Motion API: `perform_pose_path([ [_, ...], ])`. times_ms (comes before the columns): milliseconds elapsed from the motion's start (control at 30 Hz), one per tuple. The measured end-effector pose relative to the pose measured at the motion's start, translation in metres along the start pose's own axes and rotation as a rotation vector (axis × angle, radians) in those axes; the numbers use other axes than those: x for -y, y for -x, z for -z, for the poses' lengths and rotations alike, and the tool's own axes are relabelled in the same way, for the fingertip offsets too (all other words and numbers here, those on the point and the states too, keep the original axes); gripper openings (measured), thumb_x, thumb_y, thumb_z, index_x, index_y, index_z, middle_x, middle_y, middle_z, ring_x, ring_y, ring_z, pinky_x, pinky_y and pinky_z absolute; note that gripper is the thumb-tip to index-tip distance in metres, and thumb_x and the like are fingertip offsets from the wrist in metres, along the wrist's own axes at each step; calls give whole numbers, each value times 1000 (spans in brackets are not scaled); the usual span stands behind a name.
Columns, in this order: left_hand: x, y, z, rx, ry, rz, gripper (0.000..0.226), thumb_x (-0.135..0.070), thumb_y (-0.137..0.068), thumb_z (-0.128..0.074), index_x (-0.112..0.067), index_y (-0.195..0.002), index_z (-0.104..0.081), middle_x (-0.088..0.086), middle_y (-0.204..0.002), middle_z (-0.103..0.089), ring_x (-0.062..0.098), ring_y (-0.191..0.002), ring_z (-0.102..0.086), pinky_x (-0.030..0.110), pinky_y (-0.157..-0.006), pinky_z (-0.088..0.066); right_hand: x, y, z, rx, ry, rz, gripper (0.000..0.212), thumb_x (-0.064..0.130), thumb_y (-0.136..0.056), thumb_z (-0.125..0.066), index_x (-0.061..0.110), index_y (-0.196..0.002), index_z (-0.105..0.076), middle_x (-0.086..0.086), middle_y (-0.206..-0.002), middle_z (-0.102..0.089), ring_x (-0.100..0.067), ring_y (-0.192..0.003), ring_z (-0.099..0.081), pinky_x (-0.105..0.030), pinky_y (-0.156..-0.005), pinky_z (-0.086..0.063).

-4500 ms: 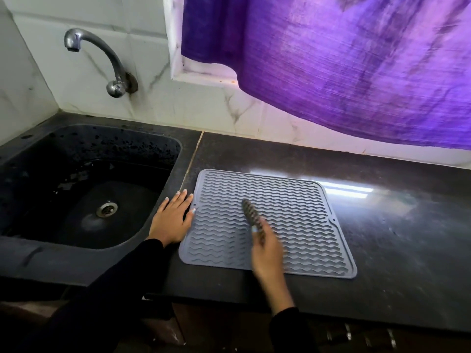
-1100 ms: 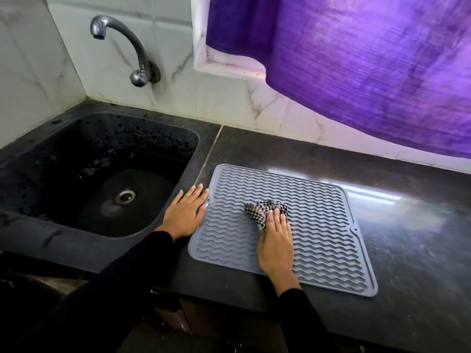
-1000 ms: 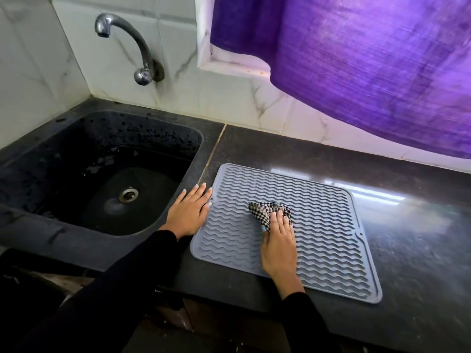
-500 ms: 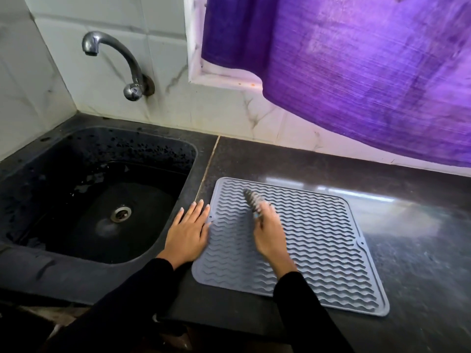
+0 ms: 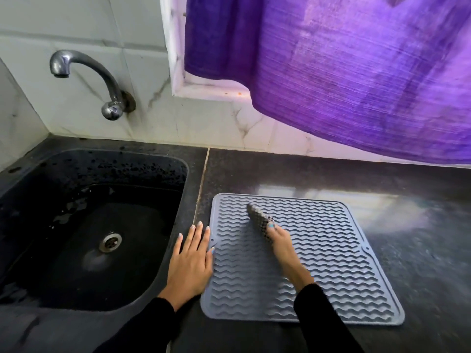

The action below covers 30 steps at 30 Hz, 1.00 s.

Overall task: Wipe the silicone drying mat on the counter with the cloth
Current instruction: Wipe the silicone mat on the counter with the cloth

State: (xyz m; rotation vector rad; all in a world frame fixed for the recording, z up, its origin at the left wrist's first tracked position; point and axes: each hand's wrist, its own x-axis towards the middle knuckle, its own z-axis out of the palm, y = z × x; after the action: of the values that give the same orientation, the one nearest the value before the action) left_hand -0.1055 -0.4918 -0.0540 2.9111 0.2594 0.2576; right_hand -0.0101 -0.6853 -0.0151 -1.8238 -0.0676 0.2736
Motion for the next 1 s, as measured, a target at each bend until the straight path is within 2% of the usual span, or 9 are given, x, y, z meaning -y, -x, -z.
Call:
perform_pose_path([
  [133, -1, 0, 0, -11, 54, 6, 67, -45, -89, -6, -14, -144, -28, 3, -153, -21, 15, -142, -14, 39, -115, -5, 20, -9, 32, -200, -491, -213, 33, 22, -99, -33, 3, -100, -60, -7, -74, -69, -20, -67, -64, -24, -55, -50],
  [233, -2, 0, 2, 11, 26, 13, 62, -42, -91, -14, -13, -141, -37, 6, -149, -33, 19, -140, -27, 42, -113, -13, 38, -1, 13, -326, 26, 19, 28, 17, -98, -37, 8, -115, -58, -5, -91, -60, -21, -86, -54, -28, -66, -39],
  [333, -2, -5, 8, 16, -16, 10, 55, -38, -90, -26, -10, -129, -54, 12, -136, -52, 25, -128, -47, 45, -111, -22, 25, 13, -30, -139, 527, 156, 38, 21, -98, -36, 11, -134, -45, -8, -131, -52, -23, -120, -49, -23, -92, -34],
  [400, -2, -13, 10, 1, -20, 1, 53, -36, -88, -29, -9, -125, -57, 14, -131, -55, 27, -124, -51, 44, -110, -17, 5, 19, -52, -138, 814, 252, 50, 32, -94, -33, 8, -136, -43, -11, -143, -43, -25, -132, -41, -32, -110, -26],
  [533, 5, -29, 9, 30, -15, -49, 54, -34, -86, -31, -8, -126, -56, 15, -134, -53, 27, -124, -50, 49, -107, -30, -3, 17, -64, -177, 982, 171, 72, 52, -85, -10, 16, -145, -25, -2, -154, -24, -19, -142, -22, -30, -116, -5],
  [633, 8, -30, 6, 35, 20, -71, 55, -33, -88, -30, -6, -132, -50, 13, -139, -47, 25, -129, -45, 42, -113, -23, -4, 11, -62, -212, 962, 169, 74, 54, -81, -4, 25, -148, -17, 8, -155, -16, -10, -144, -12, -25, -116, -1],
  [800, 7, -31, 2, 21, 11, -84, 55, -32, -87, -30, -5, -130, -51, 14, -138, -48, 27, -129, -44, 42, -110, -20, 5, 6, -47, -177, 706, 128, 42, 34, -98, -37, 33, -140, -36, 21, -146, -27, 0, -136, -26, -25, -115, -17],
  [933, 4, -42, 16, 27, 35, -87, 63, -39, -83, -23, -5, -128, -52, 15, -135, -52, 28, -128, -45, 45, -111, -25, 17, -10, -26, -261, -152, -121, 23, 21, -97, -42, 17, -92, -64, -7, -102, -64, -15, -87, -55, -33, -84, -41],
  [1000, 2, -53, 24, 38, 73, -87, 66, -40, -85, -18, -8, -139, -38, 13, -147, -37, 25, -139, -29, 42, -115, -13, 22, -18, -11, -409, -433, -196, 28, 25, -97, -42, 6, -100, -61, -13, -103, -61, -22, -89, -57, -35, -80, -44],
])
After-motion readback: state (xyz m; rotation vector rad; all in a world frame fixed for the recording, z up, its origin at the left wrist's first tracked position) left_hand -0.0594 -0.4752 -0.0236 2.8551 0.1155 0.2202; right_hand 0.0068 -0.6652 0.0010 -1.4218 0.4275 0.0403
